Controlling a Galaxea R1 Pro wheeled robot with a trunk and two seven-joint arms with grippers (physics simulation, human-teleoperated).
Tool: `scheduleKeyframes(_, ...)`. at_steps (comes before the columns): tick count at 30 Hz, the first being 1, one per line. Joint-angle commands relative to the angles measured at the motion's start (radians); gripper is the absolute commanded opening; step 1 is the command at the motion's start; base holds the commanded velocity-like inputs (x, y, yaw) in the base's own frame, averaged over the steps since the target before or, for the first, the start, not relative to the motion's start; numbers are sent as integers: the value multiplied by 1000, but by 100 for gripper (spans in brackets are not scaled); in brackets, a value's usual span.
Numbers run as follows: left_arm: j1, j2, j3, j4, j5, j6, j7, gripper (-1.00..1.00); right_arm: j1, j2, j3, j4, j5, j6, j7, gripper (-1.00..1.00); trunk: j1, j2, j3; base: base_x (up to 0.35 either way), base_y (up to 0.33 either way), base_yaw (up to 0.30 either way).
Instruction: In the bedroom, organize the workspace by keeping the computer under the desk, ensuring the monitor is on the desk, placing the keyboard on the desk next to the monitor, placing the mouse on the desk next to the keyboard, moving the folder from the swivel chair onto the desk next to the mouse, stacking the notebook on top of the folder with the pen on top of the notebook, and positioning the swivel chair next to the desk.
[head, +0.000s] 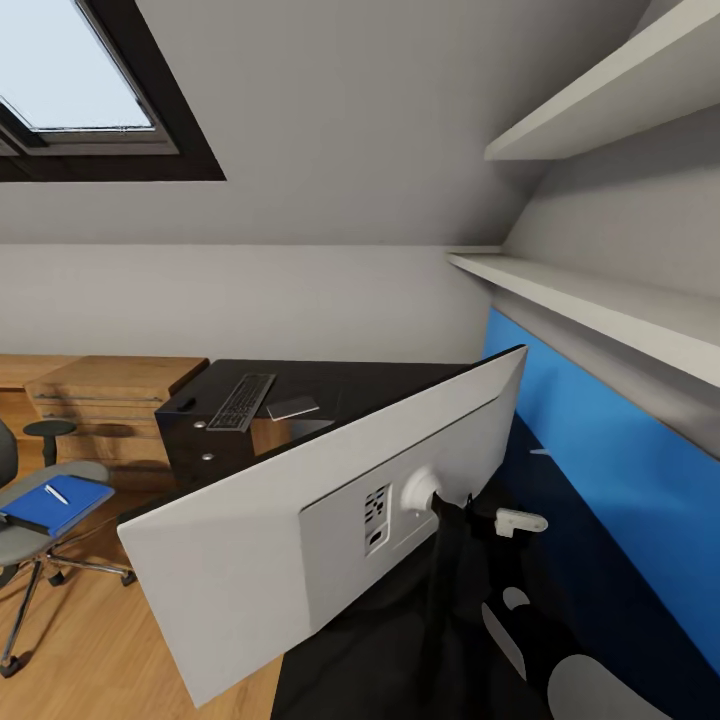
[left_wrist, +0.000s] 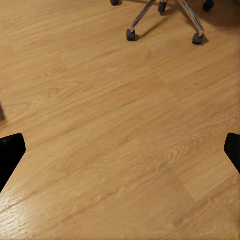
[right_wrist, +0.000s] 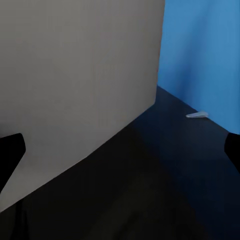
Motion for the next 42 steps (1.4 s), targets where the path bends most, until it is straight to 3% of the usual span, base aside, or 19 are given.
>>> scheduleKeyframes(1,0,0,-2,-2,6,-2,1,100,-1,-1,9,0,-9,-4,-3,100,0,-1,-1,0,0,0)
scheduleKeyframes(9,0,2,-4,-2,5,-1,1,100,-1,-1,9,0,-9,-4,-3,100,0,-1,-1,-85,0,0)
scheduleKeyframes(36,0,2,-5,-2,3,2,1,100,-1,0,10,-3,-9,-5,-3,100,0,-1,-1,-332,0,0)
scheduleKeyframes(40,0,0,-6,-2,3,4,1,100,4,0,11,-29,-10,-4,-5,100,0,-1,-1,-336,0,0)
scheduleKeyframes(42,0,-1,-6,-2,2,4,2,100,39,1,11,-109,-12,7,-6,100,0,-1,-1,-336,0,0)
